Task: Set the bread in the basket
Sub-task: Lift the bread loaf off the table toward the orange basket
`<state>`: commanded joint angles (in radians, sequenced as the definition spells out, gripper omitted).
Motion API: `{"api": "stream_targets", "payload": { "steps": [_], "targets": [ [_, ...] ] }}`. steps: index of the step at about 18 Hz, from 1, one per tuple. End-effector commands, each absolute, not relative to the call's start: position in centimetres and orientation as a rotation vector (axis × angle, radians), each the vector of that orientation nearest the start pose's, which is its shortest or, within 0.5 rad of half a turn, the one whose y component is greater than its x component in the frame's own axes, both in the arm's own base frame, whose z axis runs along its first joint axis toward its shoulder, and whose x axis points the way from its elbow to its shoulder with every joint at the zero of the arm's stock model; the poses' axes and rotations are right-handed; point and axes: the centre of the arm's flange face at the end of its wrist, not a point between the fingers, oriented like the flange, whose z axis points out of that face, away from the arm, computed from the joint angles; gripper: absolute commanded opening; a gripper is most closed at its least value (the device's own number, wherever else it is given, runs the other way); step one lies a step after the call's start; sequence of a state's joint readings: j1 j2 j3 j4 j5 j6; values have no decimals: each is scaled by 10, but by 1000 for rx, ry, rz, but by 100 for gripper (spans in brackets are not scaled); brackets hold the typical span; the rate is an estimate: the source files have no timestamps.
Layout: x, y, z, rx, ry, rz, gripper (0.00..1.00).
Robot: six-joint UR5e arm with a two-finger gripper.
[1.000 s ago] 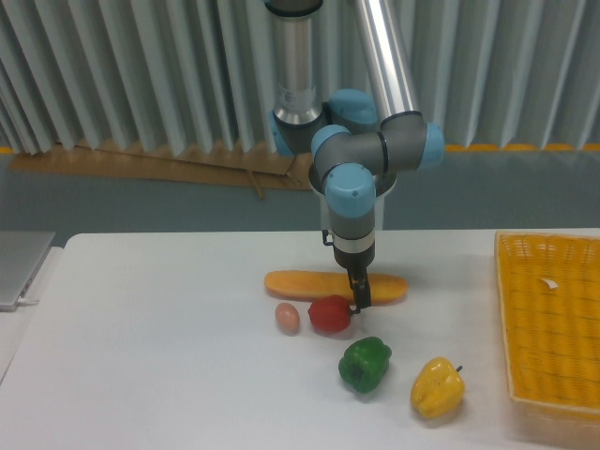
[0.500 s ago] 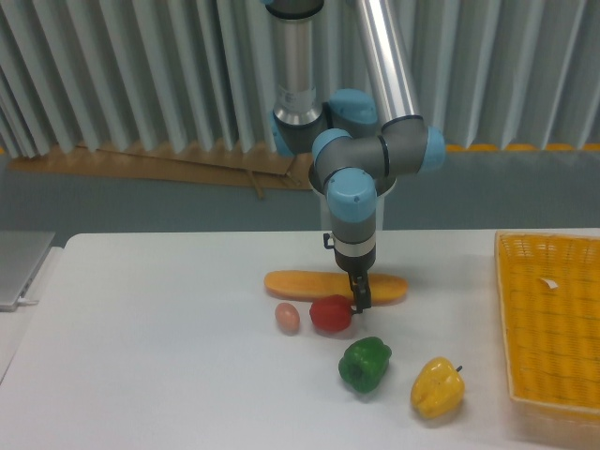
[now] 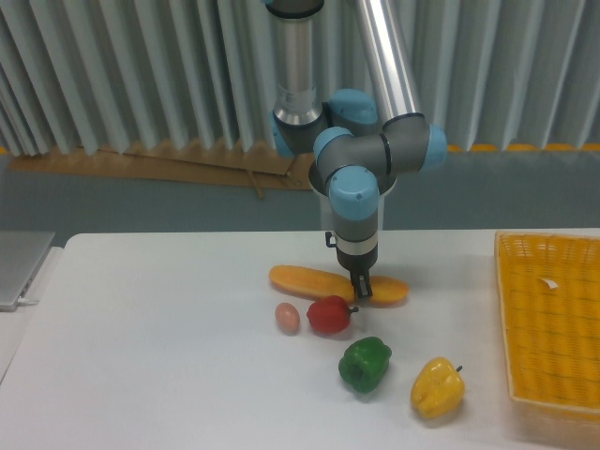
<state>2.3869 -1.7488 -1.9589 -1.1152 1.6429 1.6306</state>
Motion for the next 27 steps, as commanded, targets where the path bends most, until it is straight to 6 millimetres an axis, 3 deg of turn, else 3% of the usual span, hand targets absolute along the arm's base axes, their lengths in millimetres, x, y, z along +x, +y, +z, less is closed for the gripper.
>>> {"api": "stream_targets", "payload": {
  "steps": [6, 11, 16, 23, 27],
  "targets": [
    [-285, 430, 283, -2978, 1257, -67, 37],
    [-312, 423, 300, -2970, 1163, -32, 37],
    [-339, 409, 333, -2970, 1060, -20, 36],
    [-339, 401, 372, -2969, 1029, -62, 36],
    [-351, 382, 395, -2981, 962, -73, 36]
  ]
}}
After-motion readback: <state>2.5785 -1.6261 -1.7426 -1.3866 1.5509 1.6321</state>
